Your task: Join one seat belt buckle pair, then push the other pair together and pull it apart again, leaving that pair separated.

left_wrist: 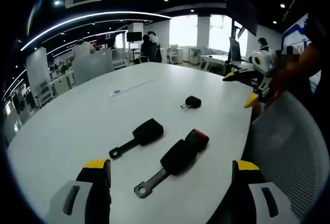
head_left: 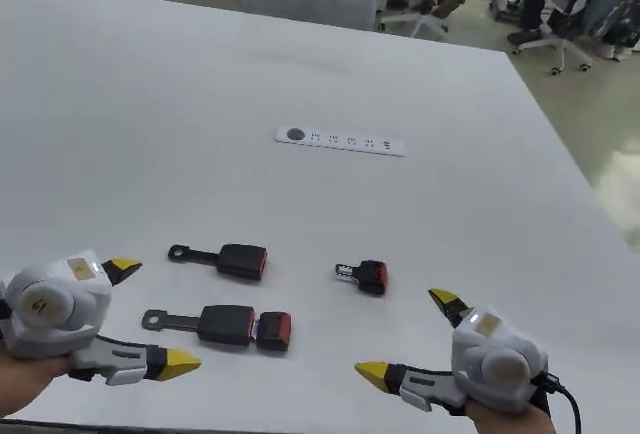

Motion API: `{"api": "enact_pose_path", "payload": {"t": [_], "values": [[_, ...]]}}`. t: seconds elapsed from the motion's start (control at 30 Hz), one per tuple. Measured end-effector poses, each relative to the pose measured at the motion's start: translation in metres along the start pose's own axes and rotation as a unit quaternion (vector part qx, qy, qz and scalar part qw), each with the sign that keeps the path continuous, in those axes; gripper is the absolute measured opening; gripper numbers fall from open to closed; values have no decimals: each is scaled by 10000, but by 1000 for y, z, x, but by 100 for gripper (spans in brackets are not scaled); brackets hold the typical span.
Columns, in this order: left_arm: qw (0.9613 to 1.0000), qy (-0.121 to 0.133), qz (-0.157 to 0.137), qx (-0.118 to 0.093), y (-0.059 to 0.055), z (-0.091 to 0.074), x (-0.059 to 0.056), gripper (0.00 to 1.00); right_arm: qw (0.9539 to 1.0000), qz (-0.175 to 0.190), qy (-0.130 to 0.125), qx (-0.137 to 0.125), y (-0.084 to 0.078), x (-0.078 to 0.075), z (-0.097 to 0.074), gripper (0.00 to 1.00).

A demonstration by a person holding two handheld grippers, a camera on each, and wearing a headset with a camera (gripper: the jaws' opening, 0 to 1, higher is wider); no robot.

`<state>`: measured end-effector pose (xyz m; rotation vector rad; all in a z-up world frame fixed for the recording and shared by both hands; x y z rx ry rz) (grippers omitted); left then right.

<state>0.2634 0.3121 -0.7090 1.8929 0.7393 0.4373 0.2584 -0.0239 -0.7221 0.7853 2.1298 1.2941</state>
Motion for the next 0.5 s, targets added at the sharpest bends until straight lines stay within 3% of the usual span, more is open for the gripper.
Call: {"api": "enact_pose_path", "payload": {"t": [0.2, 0.5], "values": [[9998, 98, -122, -95, 3, -7, 6, 100, 9999, 53, -128, -65, 4, 1, -8, 94], [9998, 112, -90, -106, 8, -8, 1, 100, 9999, 99, -130, 8, -2, 2, -15, 94]]}}
Point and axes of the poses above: the centre of the closed fingertips' face, and the gripper's own axes: z roughly forward along the fingers, x roughly to its left, y roughly out of its top, the point moved 6 cm from there along -z, roughly backward along the fingers, and after that the axes turned 9 degrees about -x, right-handed, at the moved point
